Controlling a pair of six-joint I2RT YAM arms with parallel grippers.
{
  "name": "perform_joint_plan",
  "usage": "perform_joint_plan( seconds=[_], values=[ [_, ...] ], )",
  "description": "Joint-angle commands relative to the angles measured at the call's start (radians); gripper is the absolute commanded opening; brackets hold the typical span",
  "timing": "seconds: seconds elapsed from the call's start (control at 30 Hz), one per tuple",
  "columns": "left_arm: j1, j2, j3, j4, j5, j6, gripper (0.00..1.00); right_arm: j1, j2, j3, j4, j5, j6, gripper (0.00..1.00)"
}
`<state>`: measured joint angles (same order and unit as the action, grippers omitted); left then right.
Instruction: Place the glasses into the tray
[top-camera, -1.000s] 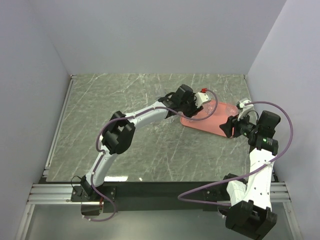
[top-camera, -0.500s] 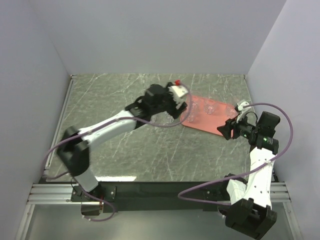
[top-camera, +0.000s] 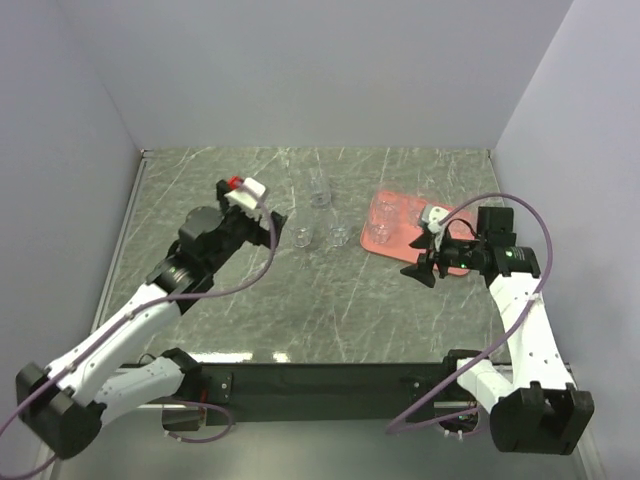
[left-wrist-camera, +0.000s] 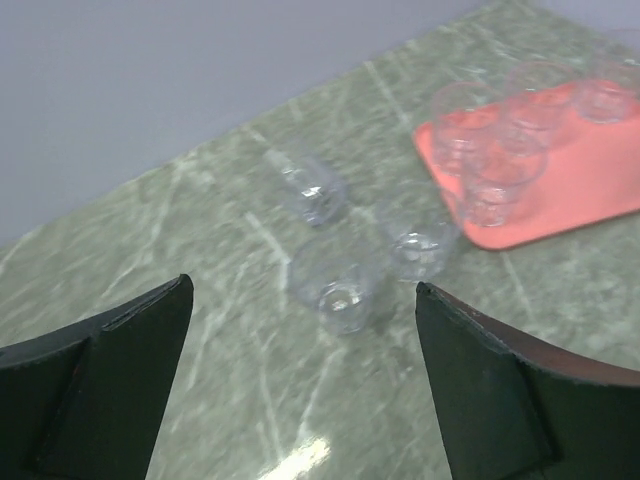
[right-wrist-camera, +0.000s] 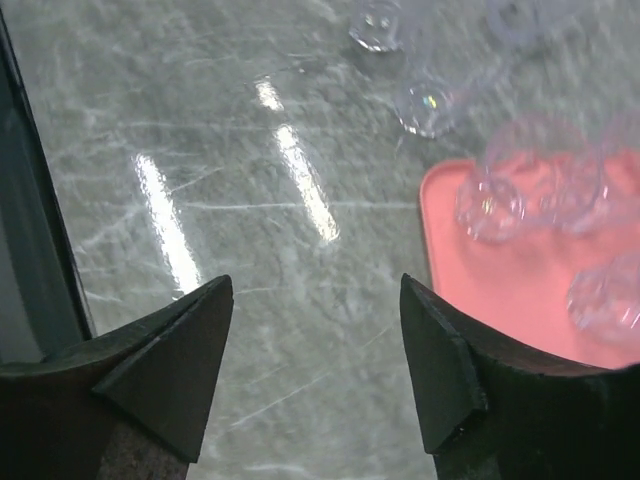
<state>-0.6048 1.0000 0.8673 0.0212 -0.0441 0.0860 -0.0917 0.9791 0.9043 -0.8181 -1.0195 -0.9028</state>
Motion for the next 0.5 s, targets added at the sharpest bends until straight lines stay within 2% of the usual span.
perform_joint_plan(
  seconds=[0.0,0.13,0.23,0.47],
  values=[
    [0.01,-0.128,-0.06,-0.018,-0.158,-0.026,0.99,0.076,0.026,0.057,-0.036,0.016,-0.207,0.76],
    [0.02,-0.234,-0.141,-0.067,-0.275,-0.04,0.99,0.205,0.096,0.093,-0.007,0.058,-0.338,0.79],
    [0.023,-0.302,-0.194,-0.052,-0.329,-0.054,0.99,0.254,0.183,0.188,-0.059,0.1,-0.39,0.79],
    [0.049,-0.317,-0.217,-0.036,-0.407,-0.046,0.99,0.395,0.398,0.326,0.017,0.283,-0.338,0.76]
  ],
)
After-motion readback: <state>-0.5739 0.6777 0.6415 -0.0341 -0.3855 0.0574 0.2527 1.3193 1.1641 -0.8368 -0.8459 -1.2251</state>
